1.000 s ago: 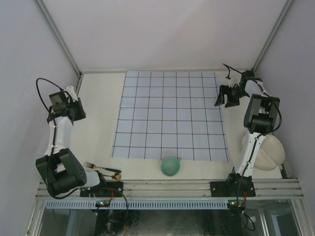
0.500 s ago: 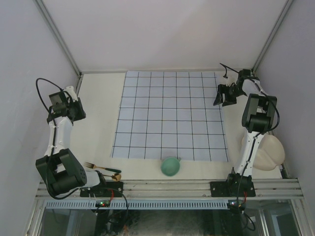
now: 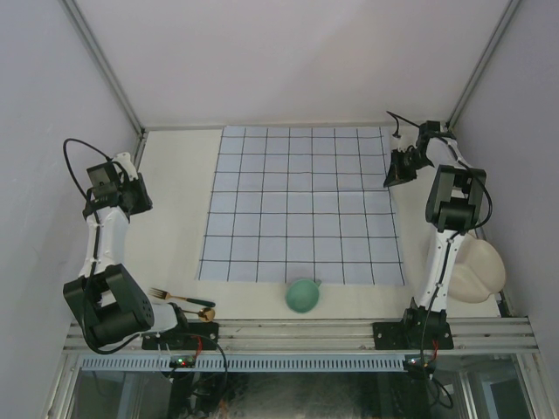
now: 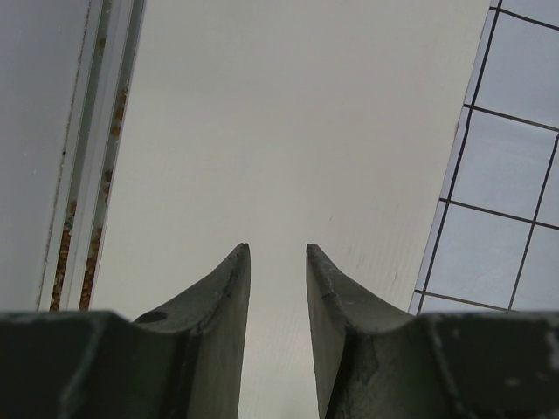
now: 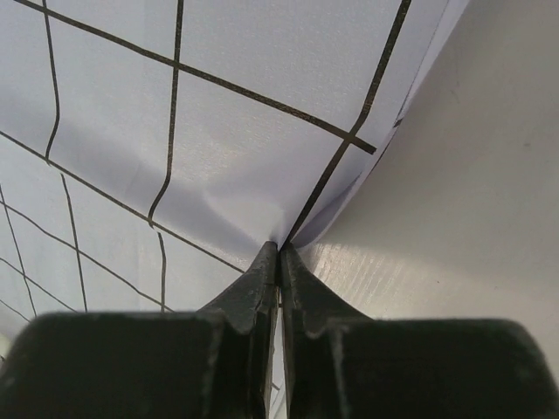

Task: Set the dinner table for one person
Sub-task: Flatten out the napkin at the center of the board.

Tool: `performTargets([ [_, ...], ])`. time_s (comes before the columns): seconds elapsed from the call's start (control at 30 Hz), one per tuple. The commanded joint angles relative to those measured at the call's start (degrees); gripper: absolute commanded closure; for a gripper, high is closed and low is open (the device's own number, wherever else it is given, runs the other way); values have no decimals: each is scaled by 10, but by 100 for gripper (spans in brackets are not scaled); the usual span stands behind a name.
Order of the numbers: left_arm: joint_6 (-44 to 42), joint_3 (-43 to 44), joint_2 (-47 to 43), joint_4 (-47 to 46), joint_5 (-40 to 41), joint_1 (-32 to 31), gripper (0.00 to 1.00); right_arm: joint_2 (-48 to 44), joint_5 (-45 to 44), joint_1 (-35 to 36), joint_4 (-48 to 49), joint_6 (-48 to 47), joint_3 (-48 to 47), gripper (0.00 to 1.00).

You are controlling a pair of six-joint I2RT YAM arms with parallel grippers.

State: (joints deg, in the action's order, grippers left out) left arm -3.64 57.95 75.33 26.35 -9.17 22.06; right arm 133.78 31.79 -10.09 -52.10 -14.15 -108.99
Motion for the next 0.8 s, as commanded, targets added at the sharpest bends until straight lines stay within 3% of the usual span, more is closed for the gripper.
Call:
performTargets([
  [0.0, 1, 31, -13, -5, -1, 3, 63, 2, 3, 3, -1, -1, -38, 99],
  [0.37, 0, 32, -17, -3, 0, 3, 63, 22, 2, 4, -17, 1, -79, 98],
  [0.53, -1, 31, -16, -3, 0, 3, 63, 19, 4, 6, -24, -5, -75, 82],
  [0.77, 0, 37, -20, -1, -1, 2, 63, -4, -7, 7, -40, -22, -54, 49],
])
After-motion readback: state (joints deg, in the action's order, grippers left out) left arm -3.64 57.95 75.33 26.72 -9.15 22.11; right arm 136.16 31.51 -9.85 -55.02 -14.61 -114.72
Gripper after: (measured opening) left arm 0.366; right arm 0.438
